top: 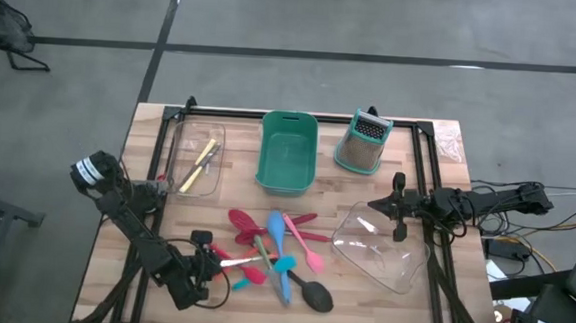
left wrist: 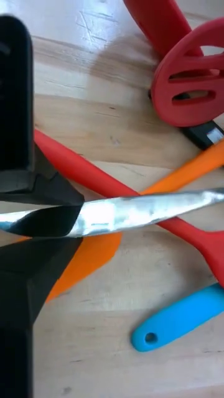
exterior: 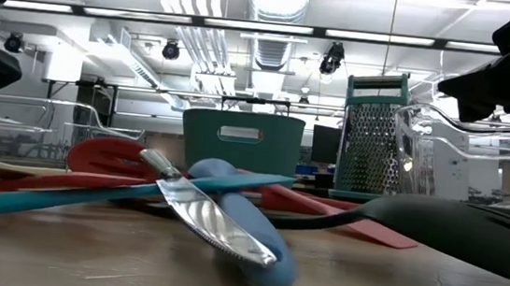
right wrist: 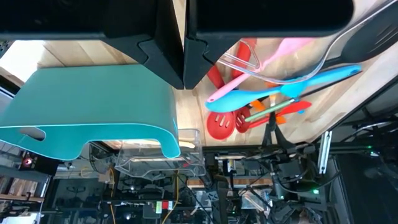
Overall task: Pick & Place Kitchen Items
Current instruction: Put the orange table knife into the top transparent bin
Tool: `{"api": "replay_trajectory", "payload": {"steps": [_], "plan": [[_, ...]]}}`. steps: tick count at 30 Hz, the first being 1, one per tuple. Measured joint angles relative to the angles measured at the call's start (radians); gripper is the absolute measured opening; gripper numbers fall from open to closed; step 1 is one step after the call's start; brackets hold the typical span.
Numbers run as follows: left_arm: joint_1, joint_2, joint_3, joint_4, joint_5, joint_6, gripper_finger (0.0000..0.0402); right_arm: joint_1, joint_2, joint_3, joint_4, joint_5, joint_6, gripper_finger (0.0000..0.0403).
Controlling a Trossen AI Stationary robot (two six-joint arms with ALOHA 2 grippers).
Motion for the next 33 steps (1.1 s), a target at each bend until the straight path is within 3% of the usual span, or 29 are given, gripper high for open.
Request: {"api": "replay_trajectory", "payload": {"steps": [15, 25, 33], "plan": [[0.000, 0.000, 0.007, -0.038, -0.049, 0.012, 0.0059, 0.000, 0.000, 0.000, 0.000, 0.000, 0.000, 0.0008], [0.001, -0.028, 0.007, -0.043, -0.068, 0.043, 0.0008, 0.000, 0.000, 0.000, 0.000, 0.000, 0.000, 0.0008], [0.001, -0.072, 0.008, -0.048, -0.088, 0.057, 0.0006, 0.000, 0.000, 0.000, 0.000, 0.000, -0.002, 0.0008]]}}
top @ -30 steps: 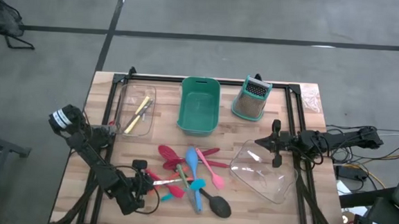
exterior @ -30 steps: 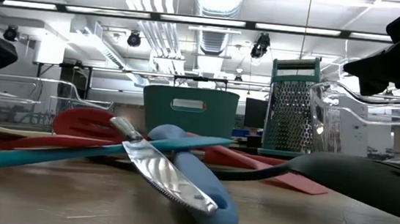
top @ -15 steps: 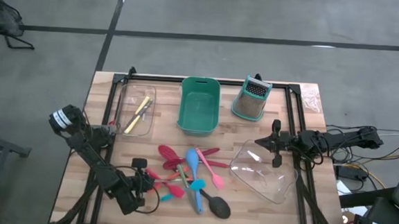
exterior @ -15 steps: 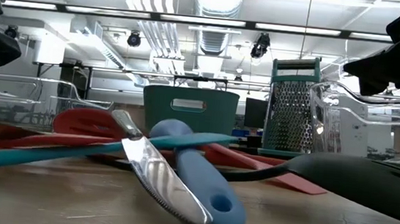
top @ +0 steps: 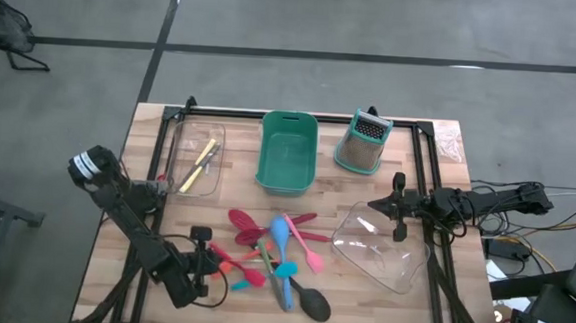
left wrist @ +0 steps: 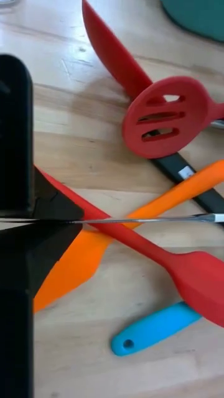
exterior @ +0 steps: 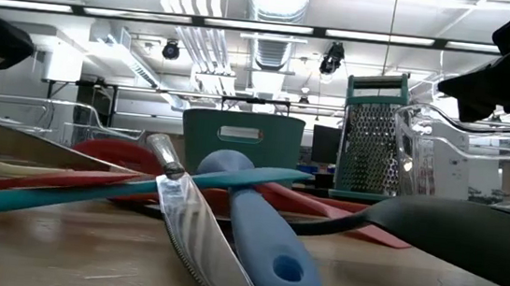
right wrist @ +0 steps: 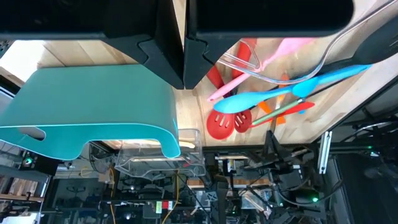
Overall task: Pick & Place Kitchen Items
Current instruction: Put the orange table knife into the top transparent bin
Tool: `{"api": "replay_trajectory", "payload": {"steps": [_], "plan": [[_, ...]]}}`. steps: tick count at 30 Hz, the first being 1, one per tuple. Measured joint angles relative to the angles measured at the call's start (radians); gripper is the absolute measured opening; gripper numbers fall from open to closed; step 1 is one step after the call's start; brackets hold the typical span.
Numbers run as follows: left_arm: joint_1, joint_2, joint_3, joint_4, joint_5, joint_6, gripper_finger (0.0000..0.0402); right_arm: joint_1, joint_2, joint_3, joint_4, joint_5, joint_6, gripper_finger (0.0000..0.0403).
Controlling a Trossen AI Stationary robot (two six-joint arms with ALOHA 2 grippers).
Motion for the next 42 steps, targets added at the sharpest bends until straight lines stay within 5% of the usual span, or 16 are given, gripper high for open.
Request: {"api": "replay_trajectory", "payload": {"steps": [26, 42], "plan": [[-0.001, -0.193, 0.002, -0.189, 0.070, -0.010, 0.0001, 0.000, 0.000, 0.000, 0.000, 0.000, 0.000, 0.0008], [-0.001, -0.417, 0.002, -0.378, 0.251, -0.082, 0.0001, 0.000, 0.000, 0.000, 0.000, 0.000, 0.002, 0.0008]]}}
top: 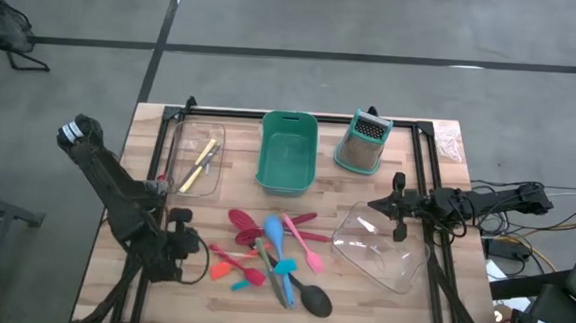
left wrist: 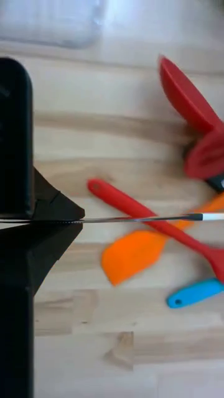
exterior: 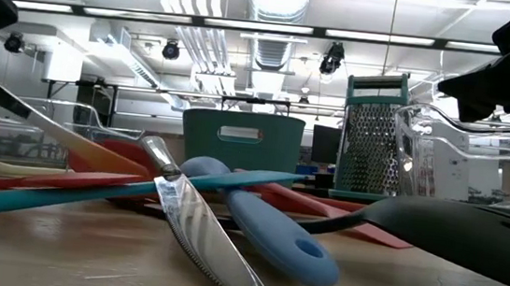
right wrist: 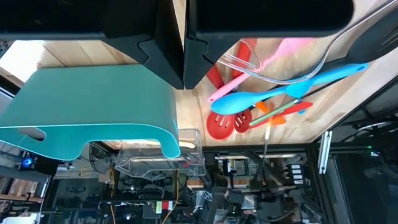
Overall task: Pick & Place Kitchen Items
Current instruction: Put the orange table knife into the top transparent bin
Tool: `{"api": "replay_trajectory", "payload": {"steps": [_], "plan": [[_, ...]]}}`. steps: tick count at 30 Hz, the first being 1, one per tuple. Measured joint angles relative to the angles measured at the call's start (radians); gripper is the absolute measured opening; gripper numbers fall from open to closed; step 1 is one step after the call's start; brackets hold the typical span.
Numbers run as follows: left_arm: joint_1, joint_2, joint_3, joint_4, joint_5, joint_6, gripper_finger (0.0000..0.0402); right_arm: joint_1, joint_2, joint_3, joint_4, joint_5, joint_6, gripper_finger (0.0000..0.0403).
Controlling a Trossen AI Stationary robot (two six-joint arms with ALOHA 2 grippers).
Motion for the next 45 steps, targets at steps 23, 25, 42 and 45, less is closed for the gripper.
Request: {"api": "replay_trajectory", "payload": {"steps": [23, 25, 42, 45], "plan": [[0.001, -0.210, 0.002, -0.282, 0.086, -0.300, 0.0001, 0.000, 0.000, 0.000, 0.000, 0.000, -0.002, 0.0008], [0.000, -0.219, 0.019, -0.282, 0.098, -0.287, 0.0001, 0.000, 0.000, 0.000, 0.000, 0.000, 0.000, 0.0008], [0.000, -0.220, 0.234, -0.711, -0.229, -0.477, 0.0002, 0.000, 0.000, 0.000, 0.000, 0.000, -0.001, 0.0008], [0.006, -0.211, 0.216, -0.696, -0.291, -0.532, 0.0002, 0.000, 0.000, 0.000, 0.000, 0.000, 0.000, 0.0008]]}}
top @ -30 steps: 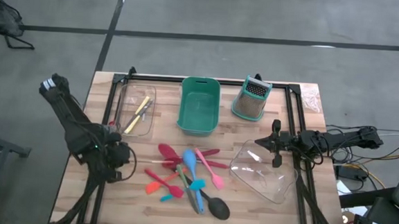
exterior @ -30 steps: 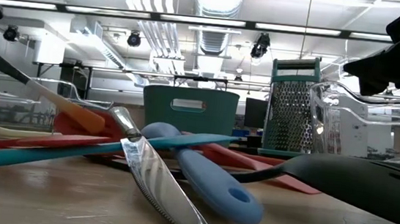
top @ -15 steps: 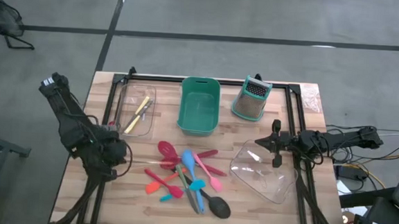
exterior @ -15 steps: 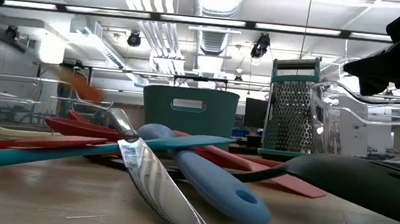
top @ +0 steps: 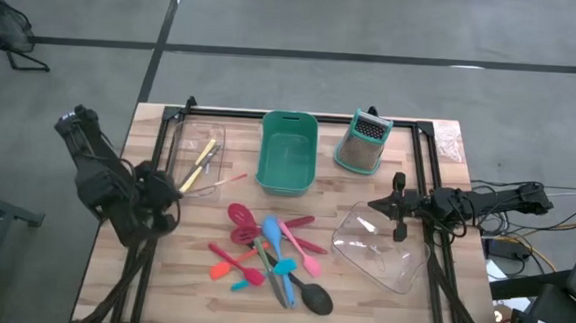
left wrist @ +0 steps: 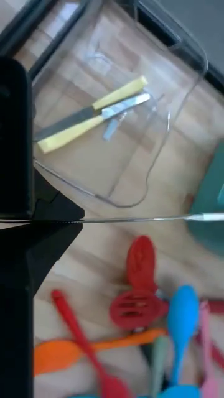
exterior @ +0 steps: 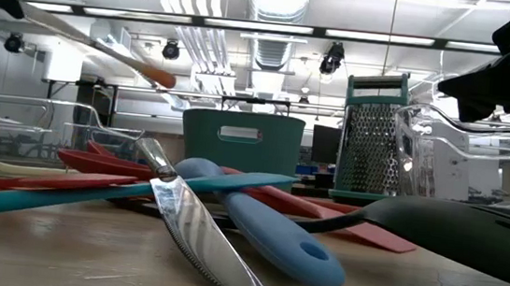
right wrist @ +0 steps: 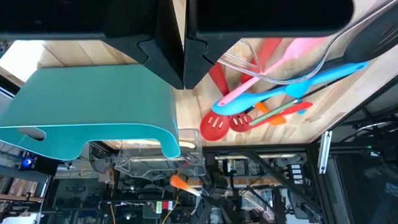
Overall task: Pick & Place Kitchen Items
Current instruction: Put the orange table knife into the top transparent bin
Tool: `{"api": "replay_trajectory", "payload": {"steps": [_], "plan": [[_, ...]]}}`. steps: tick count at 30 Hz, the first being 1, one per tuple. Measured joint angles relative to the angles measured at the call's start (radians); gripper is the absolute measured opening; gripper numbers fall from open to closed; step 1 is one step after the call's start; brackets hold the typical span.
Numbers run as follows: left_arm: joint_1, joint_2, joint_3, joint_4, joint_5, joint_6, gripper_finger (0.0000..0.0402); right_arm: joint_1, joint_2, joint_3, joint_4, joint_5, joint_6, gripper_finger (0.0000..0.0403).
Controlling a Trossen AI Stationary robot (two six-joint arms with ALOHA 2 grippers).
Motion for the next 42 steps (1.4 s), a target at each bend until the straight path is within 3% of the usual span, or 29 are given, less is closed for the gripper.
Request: {"api": "replay_trajectory", "payload": {"steps": [14, 26, 35, 42], "plan": [[0.026, 0.139, -0.179, -0.002, -0.115, -0.346, 0.0002, 0.000, 0.000, 0.000, 0.000, 0.000, 0.000, 0.0008], [0.173, 0.219, -0.336, 0.023, -0.237, -0.410, 0.0001, 0.000, 0.000, 0.000, 0.000, 0.000, -0.001, 0.0008], [0.264, 0.232, -0.359, 0.071, -0.165, -0.458, 0.0008, 0.000, 0.000, 0.000, 0.000, 0.000, 0.000, 0.0008], [0.295, 0.245, -0.359, 0.070, -0.166, -0.466, 0.0013, 0.000, 0.000, 0.000, 0.000, 0.000, -0.002, 0.0008]]}}
